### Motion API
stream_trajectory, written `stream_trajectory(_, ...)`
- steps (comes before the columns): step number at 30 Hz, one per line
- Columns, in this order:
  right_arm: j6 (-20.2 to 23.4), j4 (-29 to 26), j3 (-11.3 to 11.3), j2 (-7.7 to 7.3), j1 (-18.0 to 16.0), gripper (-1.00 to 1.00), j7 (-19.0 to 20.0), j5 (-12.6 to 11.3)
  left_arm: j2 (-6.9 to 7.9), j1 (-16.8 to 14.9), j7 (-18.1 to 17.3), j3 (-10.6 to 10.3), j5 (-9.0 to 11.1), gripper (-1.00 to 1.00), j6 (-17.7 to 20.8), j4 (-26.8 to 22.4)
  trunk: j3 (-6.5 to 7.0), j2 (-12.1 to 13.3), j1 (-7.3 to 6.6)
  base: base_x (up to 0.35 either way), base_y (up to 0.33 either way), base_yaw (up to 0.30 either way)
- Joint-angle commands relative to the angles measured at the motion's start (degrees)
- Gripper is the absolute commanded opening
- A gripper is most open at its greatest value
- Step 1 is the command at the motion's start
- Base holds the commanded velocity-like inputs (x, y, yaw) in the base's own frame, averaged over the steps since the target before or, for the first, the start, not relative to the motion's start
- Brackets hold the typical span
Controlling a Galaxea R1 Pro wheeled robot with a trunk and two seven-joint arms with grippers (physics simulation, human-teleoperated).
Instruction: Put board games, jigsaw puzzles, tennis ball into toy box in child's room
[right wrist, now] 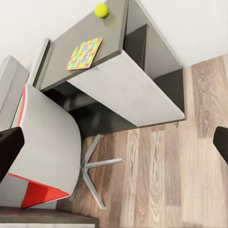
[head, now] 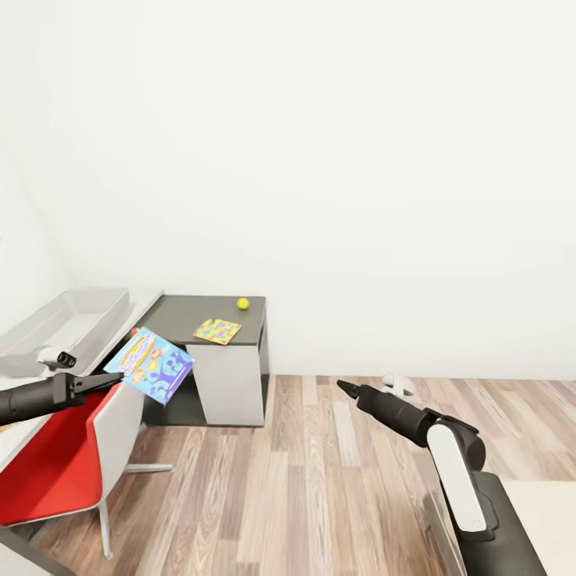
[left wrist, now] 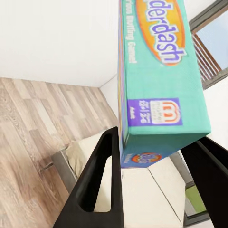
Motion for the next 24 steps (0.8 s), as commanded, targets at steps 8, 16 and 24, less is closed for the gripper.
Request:
stream_trajectory(8, 0.78, -0.17, -1.03, -0.1, -0.06, 1.0, 0.21, -0.05, -0.29, -0.01, -0.25, -0.56, 0.08, -1.0, 0.64, -0.23, -0.12, -0.12, 0.06, 0.297, 0.004, 0.0)
stream_trajectory(16, 0.4, -0.06, -0.77, 0.19, -0.06, 1.0, 0.05, 0.08, -0.31, 0.01, -0.25, -0.46, -0.02, -1.0, 0.66, -0.23, 0.03, -0.12, 0.06, 0.324, 0.084, 0.056)
stream_trajectory(24, 0.44, 0.08, -1.04, 0.02, -0.06, 1.0, 0.28, -0.04, -0.52, 0.08, -0.25, -0.66, 0.07, -1.0, 0.46, -0.23, 0.11, -0.12, 0.06, 0.232, 0.007, 0.063)
